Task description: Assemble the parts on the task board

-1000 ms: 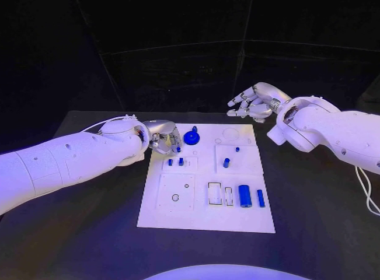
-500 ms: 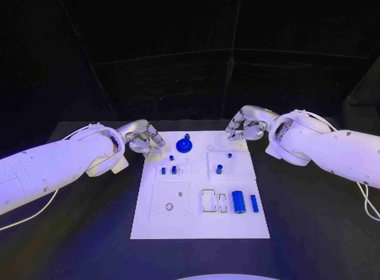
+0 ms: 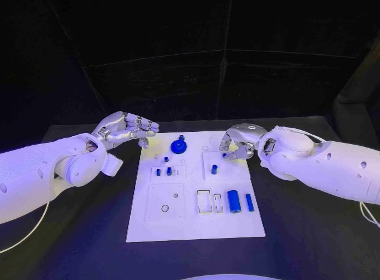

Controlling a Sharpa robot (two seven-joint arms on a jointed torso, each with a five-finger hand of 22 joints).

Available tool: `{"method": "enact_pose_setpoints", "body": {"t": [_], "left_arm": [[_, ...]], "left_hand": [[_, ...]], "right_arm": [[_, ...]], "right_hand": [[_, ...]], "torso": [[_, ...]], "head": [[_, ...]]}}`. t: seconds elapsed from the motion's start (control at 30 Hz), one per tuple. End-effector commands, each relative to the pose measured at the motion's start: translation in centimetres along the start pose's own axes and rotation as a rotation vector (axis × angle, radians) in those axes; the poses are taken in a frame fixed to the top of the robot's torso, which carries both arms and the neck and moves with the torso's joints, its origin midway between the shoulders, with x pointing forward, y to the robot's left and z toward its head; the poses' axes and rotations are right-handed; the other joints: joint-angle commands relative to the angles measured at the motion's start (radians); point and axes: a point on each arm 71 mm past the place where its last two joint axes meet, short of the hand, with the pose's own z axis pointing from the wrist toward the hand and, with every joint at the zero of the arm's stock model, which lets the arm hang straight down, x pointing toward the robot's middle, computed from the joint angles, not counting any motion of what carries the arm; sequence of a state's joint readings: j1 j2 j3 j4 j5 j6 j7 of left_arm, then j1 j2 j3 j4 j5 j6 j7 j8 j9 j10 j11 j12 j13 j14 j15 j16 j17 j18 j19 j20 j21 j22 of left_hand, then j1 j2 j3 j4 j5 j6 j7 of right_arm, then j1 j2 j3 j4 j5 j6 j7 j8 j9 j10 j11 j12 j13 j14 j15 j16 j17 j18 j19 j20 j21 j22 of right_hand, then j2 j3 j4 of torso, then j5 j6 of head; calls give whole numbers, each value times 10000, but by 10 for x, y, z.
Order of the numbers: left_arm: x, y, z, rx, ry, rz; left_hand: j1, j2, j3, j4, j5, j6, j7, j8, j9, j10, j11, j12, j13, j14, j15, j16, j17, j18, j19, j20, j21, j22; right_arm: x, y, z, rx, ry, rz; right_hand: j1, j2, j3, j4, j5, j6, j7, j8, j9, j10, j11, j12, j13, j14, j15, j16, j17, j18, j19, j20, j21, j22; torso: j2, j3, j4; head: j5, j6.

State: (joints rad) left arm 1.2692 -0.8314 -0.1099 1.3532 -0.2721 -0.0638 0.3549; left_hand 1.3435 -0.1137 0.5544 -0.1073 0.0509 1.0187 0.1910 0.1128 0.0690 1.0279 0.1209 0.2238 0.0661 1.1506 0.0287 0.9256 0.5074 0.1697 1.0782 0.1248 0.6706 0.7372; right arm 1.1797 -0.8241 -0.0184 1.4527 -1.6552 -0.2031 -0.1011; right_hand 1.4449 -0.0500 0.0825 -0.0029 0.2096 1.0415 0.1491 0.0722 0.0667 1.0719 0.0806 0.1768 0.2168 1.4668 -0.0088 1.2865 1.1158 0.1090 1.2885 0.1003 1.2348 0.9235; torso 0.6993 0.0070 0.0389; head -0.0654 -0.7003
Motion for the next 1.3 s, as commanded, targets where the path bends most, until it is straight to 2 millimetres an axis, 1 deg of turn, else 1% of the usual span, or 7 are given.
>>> {"method": "enact_pose_setpoints", "body": {"t": [0.03, 0.33, 0.5, 0.93, 1.1, 1.17, 1.3], "left_arm": [[4, -6, -1, 704, 169, -1586], [5, -7, -4, 804, 151, -1795], [4, -7, -5, 827, 98, -1797], [0, -7, -8, 796, -7, -1769], [-2, -6, -9, 781, -56, -1751], [-3, -6, -9, 775, -73, -1745], [-4, -6, -10, 777, -124, -1727]], "left_hand": [[-17, 72, -69, -9, 33, 79, -3, 38, -3, 81, 16, 40, 15, -88, 5, -58, -28, 139, -69, -2, -31, -17], [-28, 86, -84, -15, 34, 64, 7, 37, -7, 78, 20, 55, 12, -102, 6, -69, -54, 140, -84, 0, -46, -27], [-38, 94, -95, -16, 34, 61, 16, 40, -8, 77, 23, 65, 12, -108, 9, -74, -68, 139, -91, 2, -53, -33], [-65, 103, -131, -23, 35, 45, 49, 49, -9, 57, 42, 81, 7, -119, 20, -83, -104, 137, -105, 9, -73, -50], [-64, 104, -133, -26, 35, 43, 51, 50, -9, 54, 43, 82, 6, -120, 20, -84, -108, 137, -107, 9, -75, -51], [-63, 105, -135, -29, 36, 42, 52, 50, -9, 52, 44, 83, 6, -121, 21, -85, -110, 137, -107, 10, -76, -52], [-57, 114, -138, -39, 37, 37, 58, 55, -9, 44, 47, 89, 5, -125, 23, -87, -122, 138, -110, 11, -81, -57]], "right_arm": [[2, 2, 1, -15, 188, -623], [8, 4, 4, -7, 455, -568], [11, 3, 6, 85, 633, -580], [16, 4, 7, 203, 733, -1037], [14, 6, 7, 149, 391, -1103], [12, 8, 6, 72, 143, -1030], [9, 10, 3, -33, -266, -690]], "right_hand": [[35, -90, 106, 1, -56, -70, -31, -67, -12, 35, 32, -42, -76, 199, 61, -43, -11, 130, 5, 49, -54, -11], [110, -8, 516, -69, -160, -5, 20, -47, -1, 208, 63, -99, -447, 208, 83, -40, -6, 122, 29, 63, -61, -8], [298, 139, 1318, -242, -628, 291, 24, 30, 24, 618, 27, -92, -758, 224, 42, -35, -32, 107, 104, 42, 16, 105], [184, 123, 3190, -683, -1219, 970, -116, 122, 42, 1383, -140, -141, -1157, 255, -99, 18, -45, 71, 209, -102, 194, 351], [71, 37, 3847, -900, -1259, 1104, -123, 102, 38, 1560, -152, -180, -1229, 263, -111, 43, -44, 54, 244, -127, 278, 462], [-124, -101, 4293, -1035, -1223, 1153, -135, 58, 31, 1635, -153, -236, -1284, 260, -106, 39, -85, 44, 249, -128, 324, 509], [-274, -242, 4685, -1191, -1102, 1142, -97, 0, 21, 1657, -141, -301, -1333, 257, -94, 31, -140, 43, 257, -133, 376, 566]], "torso": [[6, 3, 6], [20, 3, -3], [18, 6, 5], [11, 10, -8], [10, 11, -17], [10, 14, -22], [6, 15, -27]], "head": [[13, -16], [20, -30], [29, -72], [47, -155], [48, -160], [46, -158], [47, -162]]}}
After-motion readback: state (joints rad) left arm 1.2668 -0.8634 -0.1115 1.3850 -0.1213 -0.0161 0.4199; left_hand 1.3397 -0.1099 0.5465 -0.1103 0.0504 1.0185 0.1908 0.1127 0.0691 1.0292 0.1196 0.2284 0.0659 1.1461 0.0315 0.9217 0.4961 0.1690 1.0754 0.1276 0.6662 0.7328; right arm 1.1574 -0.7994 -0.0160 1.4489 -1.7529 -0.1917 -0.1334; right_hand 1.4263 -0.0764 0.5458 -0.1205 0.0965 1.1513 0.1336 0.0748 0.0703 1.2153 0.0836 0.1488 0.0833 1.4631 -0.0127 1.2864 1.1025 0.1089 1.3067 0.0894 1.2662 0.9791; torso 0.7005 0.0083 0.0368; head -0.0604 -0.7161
